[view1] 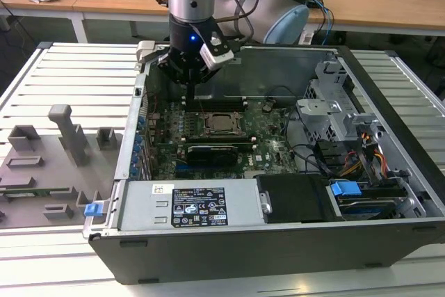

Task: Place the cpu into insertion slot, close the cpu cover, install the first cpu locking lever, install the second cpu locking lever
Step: 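Install the first cpu locking lever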

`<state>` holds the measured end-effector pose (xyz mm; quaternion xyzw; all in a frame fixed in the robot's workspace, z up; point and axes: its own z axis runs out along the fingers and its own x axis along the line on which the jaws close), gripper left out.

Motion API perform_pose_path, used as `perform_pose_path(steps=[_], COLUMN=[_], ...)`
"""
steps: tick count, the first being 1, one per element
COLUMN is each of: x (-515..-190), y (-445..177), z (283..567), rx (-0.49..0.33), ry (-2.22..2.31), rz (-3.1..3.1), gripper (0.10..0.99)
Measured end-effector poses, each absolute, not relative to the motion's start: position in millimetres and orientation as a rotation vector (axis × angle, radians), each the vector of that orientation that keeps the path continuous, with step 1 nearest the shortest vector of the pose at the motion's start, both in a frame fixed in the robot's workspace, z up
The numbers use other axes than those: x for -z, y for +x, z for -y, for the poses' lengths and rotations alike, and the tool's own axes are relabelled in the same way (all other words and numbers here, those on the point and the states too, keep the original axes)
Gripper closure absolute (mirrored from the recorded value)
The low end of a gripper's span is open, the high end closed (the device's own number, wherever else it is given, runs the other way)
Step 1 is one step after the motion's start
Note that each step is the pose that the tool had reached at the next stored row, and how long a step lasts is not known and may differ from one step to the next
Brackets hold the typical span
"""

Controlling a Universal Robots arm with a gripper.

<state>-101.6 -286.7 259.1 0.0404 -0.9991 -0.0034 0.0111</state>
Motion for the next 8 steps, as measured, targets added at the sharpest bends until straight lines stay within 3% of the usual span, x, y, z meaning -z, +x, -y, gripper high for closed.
perform_pose_path(steps=[8], x=[-257.8], y=[-85.9], z=[280.5], rx=[0.009], ry=[0.126], rz=[3.117], gripper=[0.98])
